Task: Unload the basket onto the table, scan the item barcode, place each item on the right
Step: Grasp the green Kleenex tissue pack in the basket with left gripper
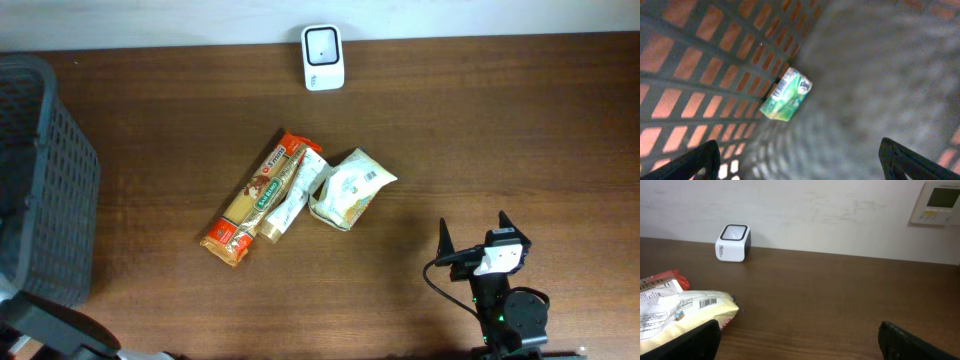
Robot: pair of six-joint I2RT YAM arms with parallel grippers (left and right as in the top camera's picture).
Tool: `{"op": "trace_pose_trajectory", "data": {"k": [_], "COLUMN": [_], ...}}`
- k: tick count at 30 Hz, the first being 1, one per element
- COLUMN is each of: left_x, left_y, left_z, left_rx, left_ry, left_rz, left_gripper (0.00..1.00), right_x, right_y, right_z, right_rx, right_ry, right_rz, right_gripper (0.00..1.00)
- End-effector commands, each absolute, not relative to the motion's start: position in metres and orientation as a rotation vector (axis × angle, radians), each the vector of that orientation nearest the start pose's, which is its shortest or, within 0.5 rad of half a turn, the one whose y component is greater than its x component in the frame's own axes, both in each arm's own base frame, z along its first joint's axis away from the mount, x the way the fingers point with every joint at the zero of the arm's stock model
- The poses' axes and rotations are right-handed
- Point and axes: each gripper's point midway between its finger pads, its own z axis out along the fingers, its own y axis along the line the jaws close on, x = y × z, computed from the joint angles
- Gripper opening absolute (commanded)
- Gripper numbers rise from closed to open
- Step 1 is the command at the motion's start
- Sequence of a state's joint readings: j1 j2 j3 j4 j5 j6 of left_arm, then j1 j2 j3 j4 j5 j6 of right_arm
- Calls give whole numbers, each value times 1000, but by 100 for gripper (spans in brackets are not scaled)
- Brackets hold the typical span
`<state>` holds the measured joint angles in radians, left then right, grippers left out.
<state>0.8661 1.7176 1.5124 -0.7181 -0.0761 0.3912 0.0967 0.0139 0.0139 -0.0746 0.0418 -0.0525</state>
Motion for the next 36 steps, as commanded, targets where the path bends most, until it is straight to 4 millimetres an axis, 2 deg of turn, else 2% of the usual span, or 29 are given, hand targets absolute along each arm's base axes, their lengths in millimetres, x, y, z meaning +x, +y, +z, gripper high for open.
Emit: {"op": "trace_pose_trajectory", "data": {"k": [1,5,8,11,12,13,15,16,19,21,24,26,28,30,32,33,36], "left_x": [292,304,309,309,308,308,309,309,310,310,309,311,315,329,335,335,327], "left_y": [366,382,394,394,396,400,402,402,401,401,399,397,397,392,384,382,373], "left_z": [159,113,95,66,58,53,55,55,55,54,54,61,87,130,155,158,148], "left_rx": [-343,-266,-257,-263,-270,-277,-276,-276,-275,-284,-349,-360,-359,-327,-323,-345,-360], "left_ry": [2620,2671,2679,2723,2734,2730,2721,2720,2719,2718,2709,2697,2640,2517,2444,2434,2487], "left_rz": [554,542,570,526,515,520,528,529,526,523,502,505,536,528,494,486,435], "left_gripper": [99,100,100,96,91,71,34,27,22,2,0,0,0,0,0,0,0], "right_x": [246,246,246,246,246,246,246,246,246,246,246,246,246,246,246,246,246], "right_y": [12,12,12,12,12,12,12,12,12,12,12,12,12,12,12,12,12], "right_z": [155,155,155,155,155,155,155,155,155,155,155,155,155,155,155,155,155], "right_rx": [-74,-74,-74,-74,-74,-74,-74,-74,-74,-74,-74,-74,-74,-74,-74,-74,-74], "right_ry": [1649,1649,1649,1650,1650,1649,1649,1649,1649,1650,1649,1649,1649,1649,1649,1650,1649], "right_rz": [-18,-18,-18,-18,-18,-18,-18,-18,-18,-18,-18,-18,-18,-18,-18,-18,-18], "right_gripper": [99,99,99,99,99,99,99,99,99,99,99,99,99,99,99,99,99]}}
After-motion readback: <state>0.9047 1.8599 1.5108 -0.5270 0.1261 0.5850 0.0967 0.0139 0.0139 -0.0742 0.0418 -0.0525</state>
